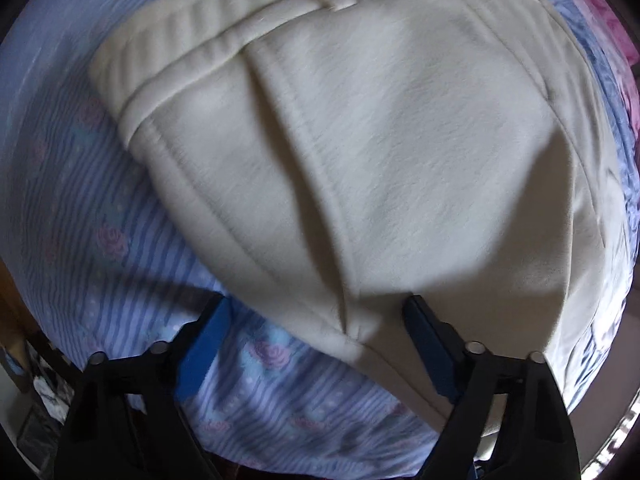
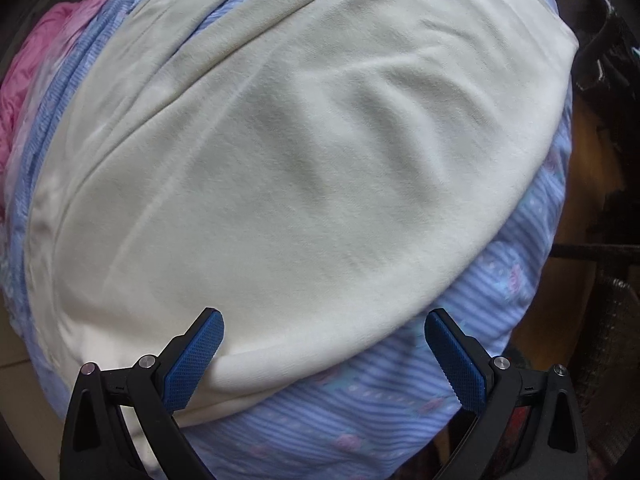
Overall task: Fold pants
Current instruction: 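Grasp the waistband with the left gripper while the right gripper grasps the waist edge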
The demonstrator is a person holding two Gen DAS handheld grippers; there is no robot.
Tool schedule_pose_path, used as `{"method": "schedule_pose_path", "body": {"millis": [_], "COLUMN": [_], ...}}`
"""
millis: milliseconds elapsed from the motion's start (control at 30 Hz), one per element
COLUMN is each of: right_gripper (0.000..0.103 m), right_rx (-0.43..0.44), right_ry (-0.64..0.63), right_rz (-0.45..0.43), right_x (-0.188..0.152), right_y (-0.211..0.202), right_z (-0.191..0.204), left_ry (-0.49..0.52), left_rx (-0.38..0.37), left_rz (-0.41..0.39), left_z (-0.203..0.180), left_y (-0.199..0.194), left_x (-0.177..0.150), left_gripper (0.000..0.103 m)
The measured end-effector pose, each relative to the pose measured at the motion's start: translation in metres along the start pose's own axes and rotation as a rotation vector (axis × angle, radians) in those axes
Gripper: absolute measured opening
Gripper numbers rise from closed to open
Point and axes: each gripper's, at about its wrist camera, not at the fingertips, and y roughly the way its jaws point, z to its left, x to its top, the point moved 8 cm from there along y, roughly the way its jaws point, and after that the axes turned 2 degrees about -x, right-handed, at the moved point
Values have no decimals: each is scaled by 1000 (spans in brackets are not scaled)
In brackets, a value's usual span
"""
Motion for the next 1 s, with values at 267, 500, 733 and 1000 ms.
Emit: {"method": "schedule_pose_path", "body": {"millis": [267,500,733,1000], "right_gripper": [102,91,17,12], "right_rx": [25,41,20,69], "right_ry": [-2,-56,-130,-302], "right_rz": [-22,-7,-12,-234], "right_x": [11,12,13,46], "right_y": [14,43,43,-54], "right_z": [-16,-4,5,45], "left_ry": [220,206,224,341], "left_rx": [-13,-44,-43,-72], "left_rz": [-91,-116,-137,-275], "left_z": [-22,-17,-13,-31], "left_y": [-23,-54,-70,-135], "left_x": [15,18,11,-21], "left_gripper": [17,15,13,13]}}
